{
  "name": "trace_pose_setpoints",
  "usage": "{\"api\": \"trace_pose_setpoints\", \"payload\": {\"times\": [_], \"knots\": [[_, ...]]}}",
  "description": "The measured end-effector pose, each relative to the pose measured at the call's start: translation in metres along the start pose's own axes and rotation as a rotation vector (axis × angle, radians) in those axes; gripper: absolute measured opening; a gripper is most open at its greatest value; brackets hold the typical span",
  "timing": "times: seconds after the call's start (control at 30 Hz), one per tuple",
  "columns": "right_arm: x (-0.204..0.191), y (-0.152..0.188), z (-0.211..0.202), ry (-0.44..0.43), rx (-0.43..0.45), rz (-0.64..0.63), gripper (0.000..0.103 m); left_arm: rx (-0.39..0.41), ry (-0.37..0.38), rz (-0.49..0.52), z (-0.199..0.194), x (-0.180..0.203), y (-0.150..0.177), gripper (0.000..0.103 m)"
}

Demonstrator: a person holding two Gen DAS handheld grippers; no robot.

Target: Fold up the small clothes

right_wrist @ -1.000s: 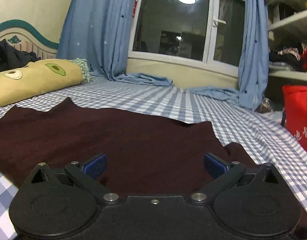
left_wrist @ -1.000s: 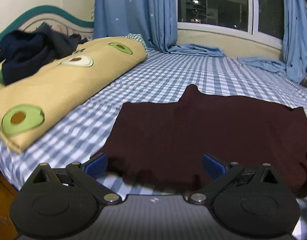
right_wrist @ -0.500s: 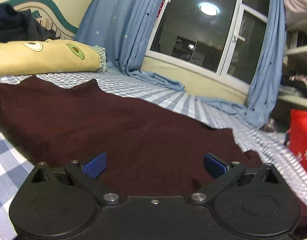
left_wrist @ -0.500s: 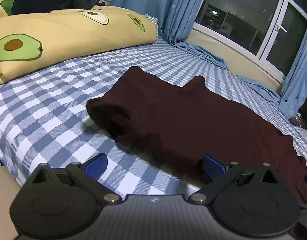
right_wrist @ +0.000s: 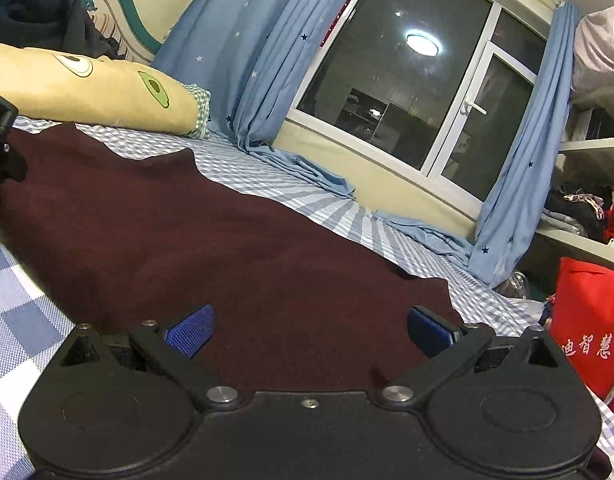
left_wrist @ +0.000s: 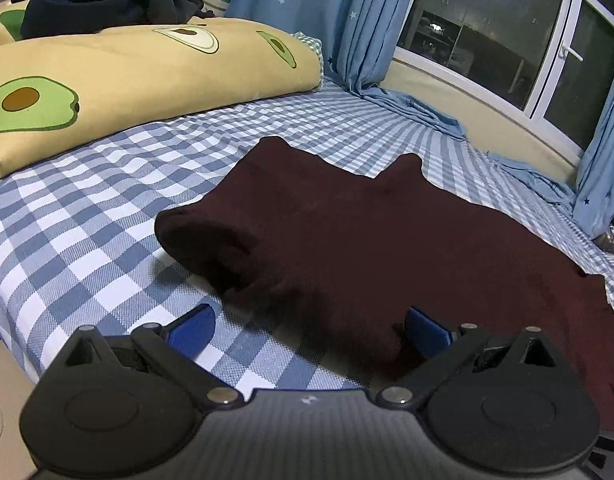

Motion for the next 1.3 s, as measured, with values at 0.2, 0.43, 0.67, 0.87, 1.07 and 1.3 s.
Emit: {"api": "trace_pose_setpoints", "payload": {"times": [0.2, 0.43, 0.67, 0.87, 1.07, 1.3], "knots": [[0.007, 0.000, 0.004, -0.042, -0.028, 0.048, 0.103, 0.007, -0.006, 0.005, 0.002, 0.001, -0.001, 0.102], [0.010, 0.001, 0.004, -0.069, -0.036, 0.097, 0.103, 0.053, 0.036, -0.032, 0.007, -0.009, -0.004, 0.102], [0.021, 0.005, 0.006, -0.126, -0.075, 0.195, 0.103, 0.082, 0.046, -0.116, 0.012, -0.018, -0.012, 0.102], [0.034, 0.013, 0.009, -0.202, -0.126, 0.353, 0.103, 0.068, 0.002, -0.122, 0.016, -0.012, -0.022, 0.067], [0.040, 0.014, 0.004, -0.246, -0.102, 0.420, 0.103, 0.110, -0.009, -0.119, 0.007, -0.005, -0.038, 0.029], [0.068, 0.018, -0.004, -0.239, -0.088, 0.459, 0.103, 0.226, 0.066, 0.020, -0.021, 0.060, -0.078, 0.022]]}}
Point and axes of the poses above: each gripper's, at about its wrist camera, not at the fingertips, and z roughly the way its jaws point, x to its right, y to its underside, the point moved 5 cm from there along z, roughly the way its jaws point
